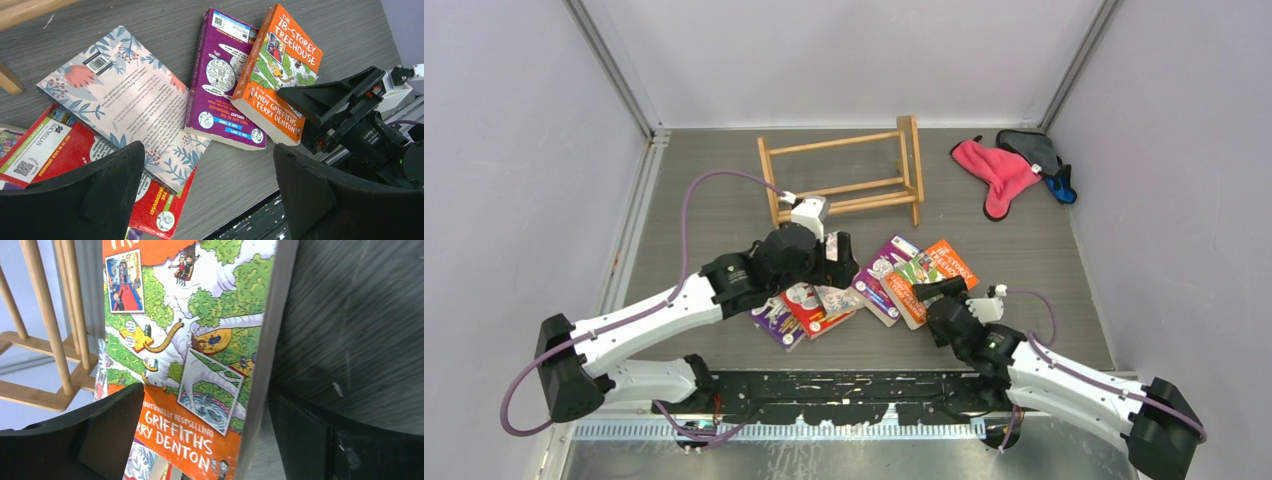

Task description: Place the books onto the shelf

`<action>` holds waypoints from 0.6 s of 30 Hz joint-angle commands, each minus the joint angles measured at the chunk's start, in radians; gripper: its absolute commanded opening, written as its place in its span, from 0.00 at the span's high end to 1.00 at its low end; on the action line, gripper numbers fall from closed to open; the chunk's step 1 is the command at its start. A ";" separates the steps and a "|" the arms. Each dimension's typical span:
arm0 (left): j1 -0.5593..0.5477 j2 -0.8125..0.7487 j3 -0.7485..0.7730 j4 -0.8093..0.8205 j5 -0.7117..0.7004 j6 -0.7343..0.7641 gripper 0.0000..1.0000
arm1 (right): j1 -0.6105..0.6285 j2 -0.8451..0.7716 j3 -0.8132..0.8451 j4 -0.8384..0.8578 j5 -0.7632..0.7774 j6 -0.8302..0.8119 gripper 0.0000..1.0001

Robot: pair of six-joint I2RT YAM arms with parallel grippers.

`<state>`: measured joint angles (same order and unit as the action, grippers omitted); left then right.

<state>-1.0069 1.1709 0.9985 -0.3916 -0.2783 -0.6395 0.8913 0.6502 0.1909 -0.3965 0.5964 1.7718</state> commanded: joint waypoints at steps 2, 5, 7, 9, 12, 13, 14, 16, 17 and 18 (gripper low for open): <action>-0.005 -0.039 0.017 0.055 -0.037 0.028 0.01 | 0.008 0.095 -0.052 0.058 0.010 0.032 0.01; -0.005 -0.052 0.014 0.042 -0.046 0.030 0.01 | 0.008 0.092 -0.077 0.065 0.014 0.061 0.05; -0.005 -0.064 0.006 0.035 -0.053 0.032 0.01 | 0.008 0.076 -0.094 0.058 0.016 0.079 0.12; -0.005 -0.077 -0.002 0.031 -0.060 0.032 0.01 | 0.008 0.048 -0.102 0.040 0.019 0.086 0.20; -0.004 -0.093 -0.013 0.031 -0.070 0.031 0.01 | 0.009 -0.016 -0.092 -0.022 0.030 0.081 0.32; -0.005 -0.099 -0.016 0.029 -0.073 0.030 0.01 | 0.010 -0.040 -0.086 -0.048 0.038 0.077 0.36; -0.005 -0.103 -0.018 0.027 -0.076 0.031 0.01 | 0.009 -0.062 -0.078 -0.073 0.043 0.072 0.41; -0.004 -0.109 -0.024 0.029 -0.081 0.029 0.01 | 0.010 -0.105 -0.067 -0.110 0.058 0.061 0.50; -0.004 -0.111 -0.027 0.033 -0.082 0.028 0.01 | 0.010 -0.123 -0.063 -0.123 0.063 0.057 0.56; -0.004 -0.112 -0.029 0.035 -0.084 0.027 0.01 | 0.010 -0.138 -0.058 -0.135 0.069 0.054 0.61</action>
<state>-1.0069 1.0866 0.9794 -0.3935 -0.3305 -0.6201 0.8959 0.5556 0.1226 -0.3630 0.6247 1.8530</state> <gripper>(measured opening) 0.988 0.487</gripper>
